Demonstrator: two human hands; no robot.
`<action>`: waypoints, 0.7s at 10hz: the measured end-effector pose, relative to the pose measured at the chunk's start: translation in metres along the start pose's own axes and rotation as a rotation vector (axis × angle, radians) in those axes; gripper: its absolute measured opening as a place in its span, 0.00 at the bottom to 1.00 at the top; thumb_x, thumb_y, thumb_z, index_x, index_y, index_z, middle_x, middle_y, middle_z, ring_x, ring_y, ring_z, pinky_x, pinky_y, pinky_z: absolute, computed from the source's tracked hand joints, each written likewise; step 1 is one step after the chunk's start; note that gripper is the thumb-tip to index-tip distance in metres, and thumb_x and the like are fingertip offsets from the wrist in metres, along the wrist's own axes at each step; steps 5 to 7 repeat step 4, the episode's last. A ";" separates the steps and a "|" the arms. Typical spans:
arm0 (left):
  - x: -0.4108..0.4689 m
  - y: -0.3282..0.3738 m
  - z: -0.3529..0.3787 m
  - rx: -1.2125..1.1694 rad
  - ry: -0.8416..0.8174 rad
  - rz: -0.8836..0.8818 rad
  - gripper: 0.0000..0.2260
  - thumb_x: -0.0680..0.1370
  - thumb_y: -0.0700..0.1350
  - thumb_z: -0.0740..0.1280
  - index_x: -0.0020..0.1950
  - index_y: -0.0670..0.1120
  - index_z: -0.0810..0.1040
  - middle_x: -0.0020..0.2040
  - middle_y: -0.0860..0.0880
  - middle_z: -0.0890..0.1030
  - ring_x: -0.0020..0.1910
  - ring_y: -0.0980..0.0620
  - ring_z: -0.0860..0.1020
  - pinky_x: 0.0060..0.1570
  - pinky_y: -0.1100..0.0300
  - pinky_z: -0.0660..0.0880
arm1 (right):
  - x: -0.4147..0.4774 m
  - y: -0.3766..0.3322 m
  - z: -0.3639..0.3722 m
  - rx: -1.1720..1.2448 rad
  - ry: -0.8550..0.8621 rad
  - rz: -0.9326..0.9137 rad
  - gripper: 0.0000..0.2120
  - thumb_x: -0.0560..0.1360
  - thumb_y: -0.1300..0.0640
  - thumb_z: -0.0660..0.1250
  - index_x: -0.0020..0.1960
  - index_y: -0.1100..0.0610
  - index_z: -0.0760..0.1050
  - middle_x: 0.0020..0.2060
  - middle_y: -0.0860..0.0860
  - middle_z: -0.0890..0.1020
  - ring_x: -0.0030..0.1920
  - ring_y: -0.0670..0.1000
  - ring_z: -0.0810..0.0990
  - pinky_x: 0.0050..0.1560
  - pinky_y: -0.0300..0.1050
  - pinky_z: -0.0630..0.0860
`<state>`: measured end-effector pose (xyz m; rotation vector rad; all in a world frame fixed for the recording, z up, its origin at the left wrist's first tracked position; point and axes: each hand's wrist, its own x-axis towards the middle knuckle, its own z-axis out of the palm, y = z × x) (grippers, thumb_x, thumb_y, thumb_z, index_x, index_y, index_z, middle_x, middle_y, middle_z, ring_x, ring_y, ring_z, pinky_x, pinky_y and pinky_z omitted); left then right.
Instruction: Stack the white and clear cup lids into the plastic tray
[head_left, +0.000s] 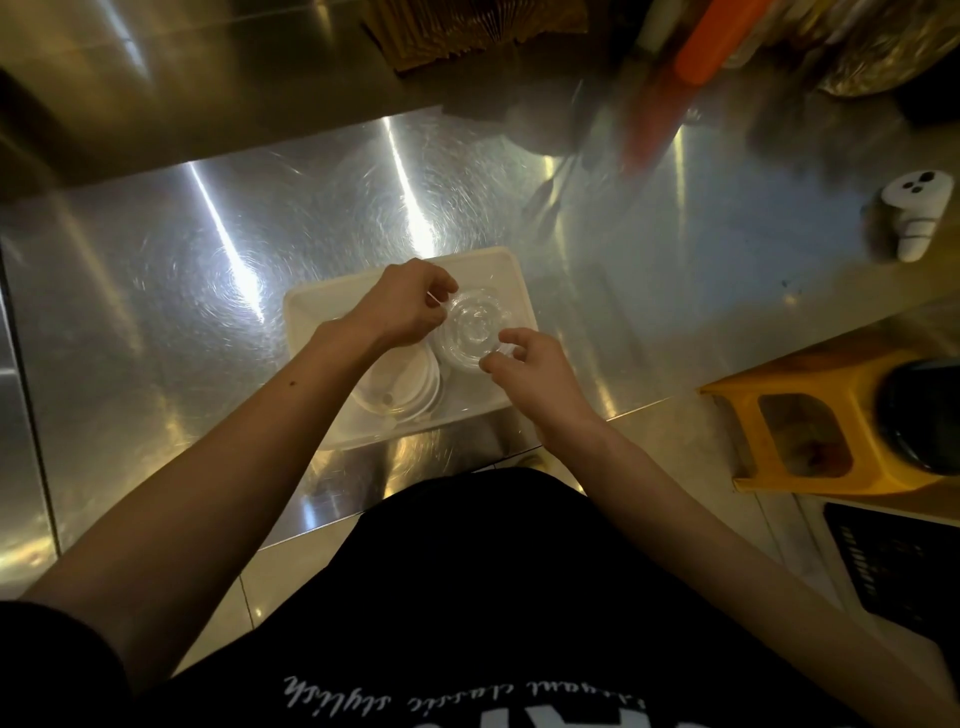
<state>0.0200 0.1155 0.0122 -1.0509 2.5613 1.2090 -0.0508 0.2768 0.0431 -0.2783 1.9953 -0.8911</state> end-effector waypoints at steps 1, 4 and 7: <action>-0.001 0.001 0.000 0.002 0.009 0.011 0.17 0.75 0.36 0.68 0.63 0.42 0.78 0.58 0.42 0.81 0.52 0.47 0.81 0.53 0.58 0.76 | 0.000 -0.001 -0.003 -0.020 0.001 -0.011 0.26 0.74 0.57 0.68 0.70 0.58 0.69 0.69 0.57 0.73 0.69 0.55 0.72 0.69 0.52 0.71; -0.016 0.006 0.003 -0.062 0.145 0.064 0.13 0.77 0.41 0.66 0.61 0.43 0.78 0.57 0.44 0.81 0.50 0.49 0.80 0.50 0.60 0.74 | -0.012 0.001 -0.017 -0.184 0.077 -0.231 0.22 0.76 0.54 0.66 0.69 0.56 0.71 0.63 0.54 0.79 0.57 0.50 0.79 0.57 0.42 0.75; -0.016 0.006 0.003 -0.062 0.145 0.064 0.13 0.77 0.41 0.66 0.61 0.43 0.78 0.57 0.44 0.81 0.50 0.49 0.80 0.50 0.60 0.74 | -0.012 0.001 -0.017 -0.184 0.077 -0.231 0.22 0.76 0.54 0.66 0.69 0.56 0.71 0.63 0.54 0.79 0.57 0.50 0.79 0.57 0.42 0.75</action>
